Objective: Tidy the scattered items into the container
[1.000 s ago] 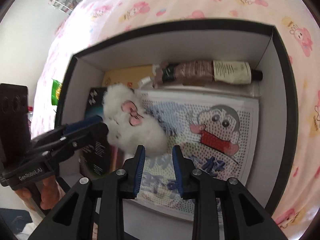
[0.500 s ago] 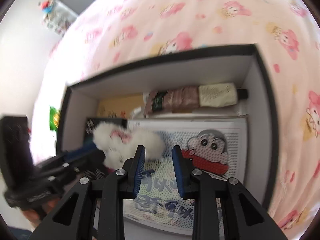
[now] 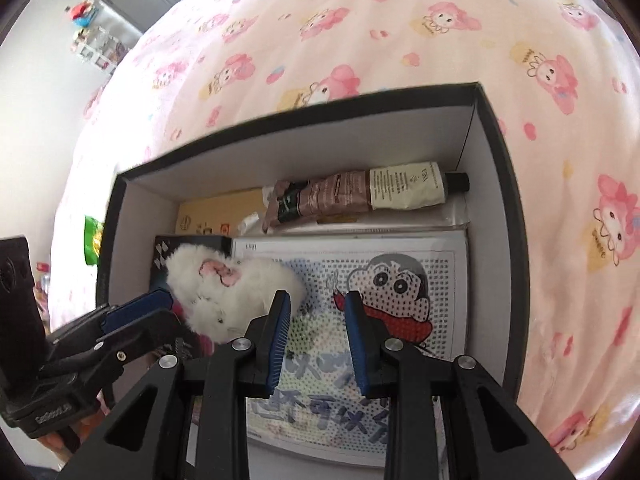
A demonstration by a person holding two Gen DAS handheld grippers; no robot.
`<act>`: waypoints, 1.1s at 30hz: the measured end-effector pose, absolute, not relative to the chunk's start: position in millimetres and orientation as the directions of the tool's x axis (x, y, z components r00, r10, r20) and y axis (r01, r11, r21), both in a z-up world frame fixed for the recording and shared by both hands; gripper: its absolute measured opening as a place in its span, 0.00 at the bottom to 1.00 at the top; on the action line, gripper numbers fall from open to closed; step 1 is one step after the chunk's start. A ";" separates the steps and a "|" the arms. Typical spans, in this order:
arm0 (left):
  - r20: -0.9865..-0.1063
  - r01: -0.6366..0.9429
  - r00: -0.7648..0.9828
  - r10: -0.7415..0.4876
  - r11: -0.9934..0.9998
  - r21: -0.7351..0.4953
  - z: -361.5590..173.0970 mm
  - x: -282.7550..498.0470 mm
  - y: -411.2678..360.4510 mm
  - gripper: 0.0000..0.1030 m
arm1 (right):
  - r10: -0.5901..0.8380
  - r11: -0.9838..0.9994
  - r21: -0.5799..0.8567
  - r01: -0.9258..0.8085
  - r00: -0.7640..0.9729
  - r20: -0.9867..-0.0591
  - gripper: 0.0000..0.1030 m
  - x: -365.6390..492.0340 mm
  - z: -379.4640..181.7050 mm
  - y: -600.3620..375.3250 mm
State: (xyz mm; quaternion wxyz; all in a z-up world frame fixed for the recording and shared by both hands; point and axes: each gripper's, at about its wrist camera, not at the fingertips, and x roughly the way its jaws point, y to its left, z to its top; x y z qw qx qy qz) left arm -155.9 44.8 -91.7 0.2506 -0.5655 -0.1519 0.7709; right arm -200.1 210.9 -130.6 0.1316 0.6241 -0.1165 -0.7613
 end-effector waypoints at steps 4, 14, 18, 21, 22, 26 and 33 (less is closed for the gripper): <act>-0.837 -0.243 -0.174 0.518 -0.847 -0.474 -103.1 -155.4 60.6 0.35 | -0.356 -0.934 0.349 0.076 -0.130 -0.925 0.24 -197.7 -140.9 208.8; -0.839 -0.192 -0.136 0.526 -0.845 -0.499 -117.1 -160.6 60.9 0.37 | -0.418 -0.907 0.416 0.060 -0.242 -0.876 0.24 -212.2 -123.2 211.1; -0.831 -0.224 -0.128 0.541 -0.832 -0.508 -112.0 -158.1 69.9 0.37 | -0.399 -0.912 0.410 0.004 -0.244 -0.884 0.24 -206.8 -116.9 226.5; -0.836 -0.268 -0.134 0.532 -0.832 -0.486 -107.6 -165.8 84.7 0.37 | -0.410 -0.902 0.429 -0.051 -0.210 -0.888 0.24 -210.2 -126.2 236.4; -0.849 -0.282 -0.153 0.507 -0.845 -0.454 -104.4 -169.5 89.5 0.37 | -0.409 -0.901 0.429 -0.067 -0.205 -0.889 0.24 -211.3 -128.6 238.1; -0.869 -0.253 -0.209 0.448 -0.884 -0.394 -97.9 -180.4 92.3 0.37 | -0.404 -0.903 0.426 -0.056 -0.221 -0.887 0.24 -199.6 -126.4 234.9; -0.836 -0.208 -0.248 0.489 -0.870 -0.447 -101.2 -166.4 65.6 0.41 | -0.395 -0.906 0.419 -0.059 -0.236 -0.888 0.24 -196.7 -121.2 236.3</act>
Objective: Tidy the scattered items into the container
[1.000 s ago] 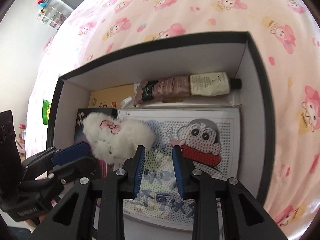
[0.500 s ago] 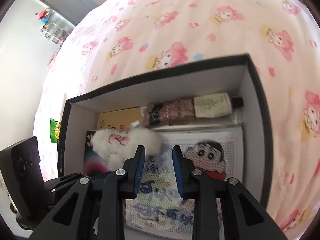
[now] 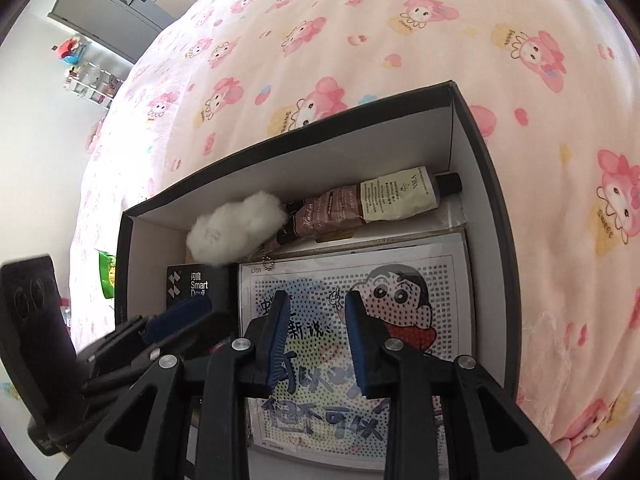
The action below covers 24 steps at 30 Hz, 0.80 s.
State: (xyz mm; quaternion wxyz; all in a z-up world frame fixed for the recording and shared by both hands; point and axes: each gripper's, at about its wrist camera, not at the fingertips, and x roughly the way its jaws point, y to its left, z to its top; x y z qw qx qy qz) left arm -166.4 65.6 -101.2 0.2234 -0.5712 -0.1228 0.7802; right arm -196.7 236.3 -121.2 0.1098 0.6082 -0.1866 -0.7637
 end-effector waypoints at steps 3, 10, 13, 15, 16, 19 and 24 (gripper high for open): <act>-0.843 -0.211 -0.239 0.481 -0.873 -0.439 -98.7 -168.7 66.1 0.41 | -0.377 -0.914 0.400 -0.062 -0.232 -0.897 0.24 -199.3 -123.2 236.1; -0.838 -0.225 -0.305 0.451 -0.890 -0.397 -85.7 -190.5 83.1 0.40 | -0.255 -0.957 0.286 -0.051 -0.325 -0.911 0.24 -204.5 -113.8 235.9; -0.824 -0.219 -0.305 0.477 -0.877 -0.427 -87.6 -204.0 87.1 0.40 | -0.212 -0.970 0.240 -0.030 -0.365 -0.907 0.25 -202.1 -106.5 232.4; -0.822 -0.219 -0.320 0.472 -0.881 -0.420 -87.1 -209.5 86.2 0.40 | -0.206 -0.973 0.229 -0.018 -0.373 -0.905 0.25 -202.8 -105.5 230.4; -0.829 -0.214 -0.324 0.457 -0.888 -0.406 -88.0 -211.1 84.0 0.40 | -0.217 -0.971 0.237 -0.011 -0.368 -0.904 0.25 -206.0 -106.3 228.8; -0.827 -0.144 -0.312 0.467 -0.884 -0.444 -96.9 -214.4 67.9 0.40 | -0.245 -0.964 0.265 -0.013 -0.340 -0.908 0.25 -222.1 -111.4 224.4; -0.779 -0.070 -0.360 0.514 -0.847 -0.527 -98.1 -203.9 38.7 0.41 | -0.258 -0.964 0.267 0.012 -0.299 -0.919 0.25 -243.8 -114.3 205.4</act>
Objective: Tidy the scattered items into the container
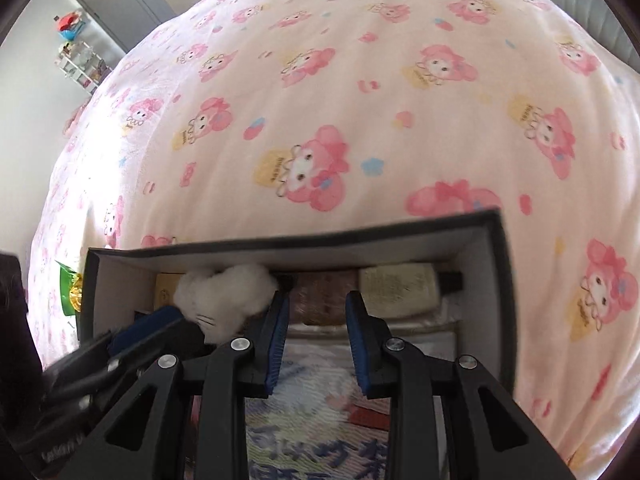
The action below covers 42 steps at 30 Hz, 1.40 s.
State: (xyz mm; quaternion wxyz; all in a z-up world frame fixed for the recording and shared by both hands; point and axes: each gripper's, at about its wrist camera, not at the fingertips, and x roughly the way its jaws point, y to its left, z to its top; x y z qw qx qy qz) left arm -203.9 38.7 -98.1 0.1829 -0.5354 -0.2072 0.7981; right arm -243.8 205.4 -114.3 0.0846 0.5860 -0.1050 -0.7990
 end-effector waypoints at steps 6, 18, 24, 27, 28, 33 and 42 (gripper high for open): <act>-0.801 0.001 -0.360 0.478 -0.859 -0.512 -107.9 -211.8 18.9 0.41 | -0.301 -0.954 0.295 0.060 -0.242 -0.922 0.24 -255.0 -131.5 180.2; -0.799 0.070 -0.300 0.521 -0.824 -0.563 -133.8 -234.2 24.5 0.49 | -0.296 -0.955 0.285 0.078 -0.235 -0.926 0.24 -258.4 -143.6 177.5; -0.720 0.005 -0.376 0.584 -0.775 -0.632 -106.7 -214.4 17.2 0.46 | -0.307 -0.949 0.275 0.152 -0.253 -0.918 0.24 -250.1 -140.4 167.1; -0.747 0.000 -0.397 0.533 -0.814 -0.581 -100.2 -208.1 15.8 0.46 | -0.286 -0.954 0.252 0.162 -0.243 -0.927 0.24 -246.0 -139.8 163.6; -0.755 0.001 -0.397 0.522 -0.822 -0.569 -101.8 -208.1 15.2 0.46 | -0.276 -0.958 0.245 0.147 -0.249 -0.928 0.24 -245.6 -138.9 167.6; -0.739 -0.023 -0.318 0.594 -0.784 -0.621 -117.5 -216.4 19.8 0.46 | -0.282 -0.959 0.279 0.053 -0.307 -0.909 0.24 -245.4 -127.4 198.9; -0.880 -0.052 -0.340 0.332 -0.941 -0.335 -113.1 -210.6 41.9 0.36 | -0.222 -0.974 0.225 0.023 -0.276 -0.935 0.24 -248.8 -132.9 200.5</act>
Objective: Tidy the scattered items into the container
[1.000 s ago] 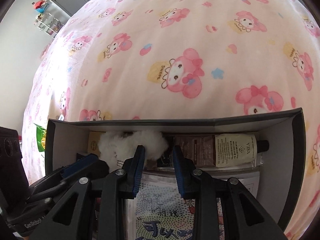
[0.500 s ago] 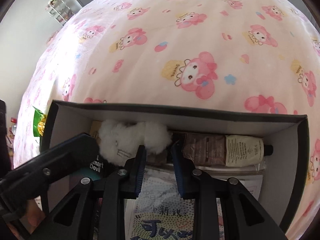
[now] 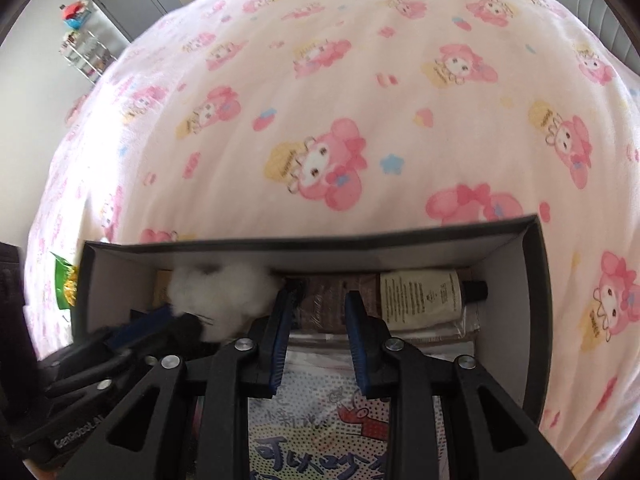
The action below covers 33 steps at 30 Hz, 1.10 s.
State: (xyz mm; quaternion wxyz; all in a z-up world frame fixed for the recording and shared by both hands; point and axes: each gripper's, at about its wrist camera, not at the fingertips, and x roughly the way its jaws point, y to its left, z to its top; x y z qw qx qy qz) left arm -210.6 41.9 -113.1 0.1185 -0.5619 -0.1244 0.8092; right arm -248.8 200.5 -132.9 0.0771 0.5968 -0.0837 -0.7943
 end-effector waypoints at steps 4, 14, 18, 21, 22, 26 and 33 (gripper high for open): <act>-0.834 -0.072 -0.323 0.448 -0.890 -0.451 -117.3 -209.0 35.4 0.38 | -0.205 -0.977 0.212 0.004 -0.272 -0.940 0.24 -245.2 -134.1 203.6; -0.741 -0.181 -0.549 0.387 -0.920 -0.346 -33.7 -168.2 40.5 0.59 | -0.101 -0.995 0.093 0.041 -0.509 -0.855 0.37 -192.7 -48.8 198.6; -0.686 -0.199 -0.624 0.375 -0.925 -0.324 5.0 -138.2 35.5 0.70 | -0.089 -0.996 0.069 0.056 -0.592 -0.801 0.45 -154.7 -4.6 195.4; -0.668 -0.207 -0.641 0.378 -0.923 -0.323 23.1 -115.6 29.6 0.72 | -0.084 -0.996 0.037 0.086 -0.627 -0.774 0.47 -124.3 21.8 186.3; -0.666 -0.209 -0.647 0.371 -0.927 -0.313 28.1 -107.6 28.7 0.72 | -0.085 -0.995 0.033 0.093 -0.637 -0.766 0.49 -114.2 29.1 183.6; -0.645 -0.196 -0.682 0.345 -0.936 -0.293 45.4 -70.8 16.1 0.76 | -0.082 -0.996 0.039 0.078 -0.673 -0.735 0.60 -75.9 47.8 179.2; -0.654 -0.156 -0.694 0.302 -0.949 -0.273 52.3 -18.0 -10.4 0.85 | -0.132 -0.990 0.059 0.128 -0.688 -0.713 0.63 -30.6 50.8 153.4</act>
